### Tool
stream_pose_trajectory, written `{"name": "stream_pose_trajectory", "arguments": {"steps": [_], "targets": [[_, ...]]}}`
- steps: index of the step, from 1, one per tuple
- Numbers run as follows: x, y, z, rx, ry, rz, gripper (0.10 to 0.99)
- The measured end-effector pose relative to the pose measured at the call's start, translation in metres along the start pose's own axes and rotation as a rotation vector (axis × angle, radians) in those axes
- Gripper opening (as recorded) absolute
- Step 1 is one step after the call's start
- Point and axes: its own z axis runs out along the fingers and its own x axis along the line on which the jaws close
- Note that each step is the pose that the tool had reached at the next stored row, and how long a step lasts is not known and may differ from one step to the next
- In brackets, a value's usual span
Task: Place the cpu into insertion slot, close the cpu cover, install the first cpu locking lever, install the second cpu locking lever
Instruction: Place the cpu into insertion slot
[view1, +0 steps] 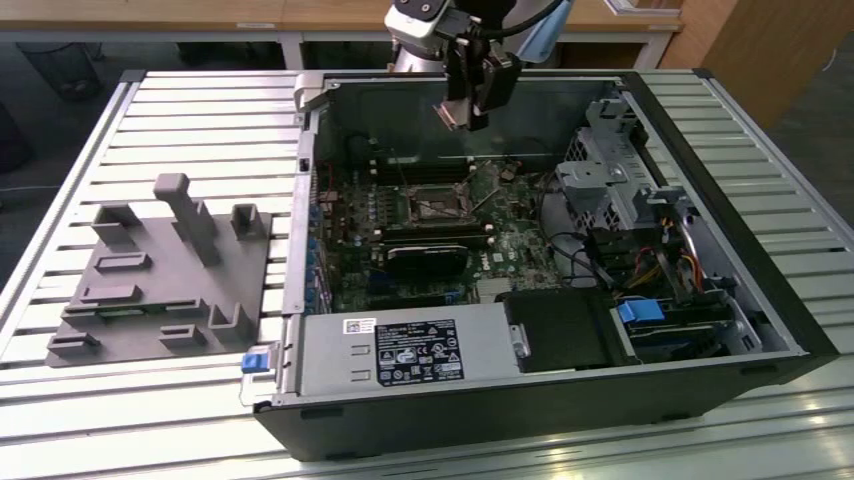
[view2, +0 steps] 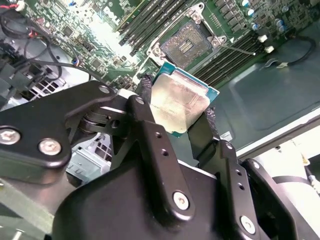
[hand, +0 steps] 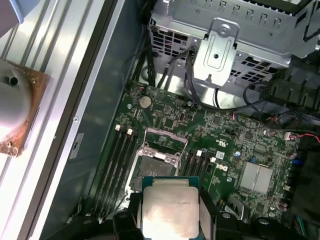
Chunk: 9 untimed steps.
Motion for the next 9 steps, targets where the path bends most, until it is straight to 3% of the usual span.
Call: {"name": "stream_pose_trajectory", "arguments": {"steps": [9], "targets": [[0.0000, 0.0000, 0.0006, -0.001, -0.0069, 0.077, 0.541]]}}
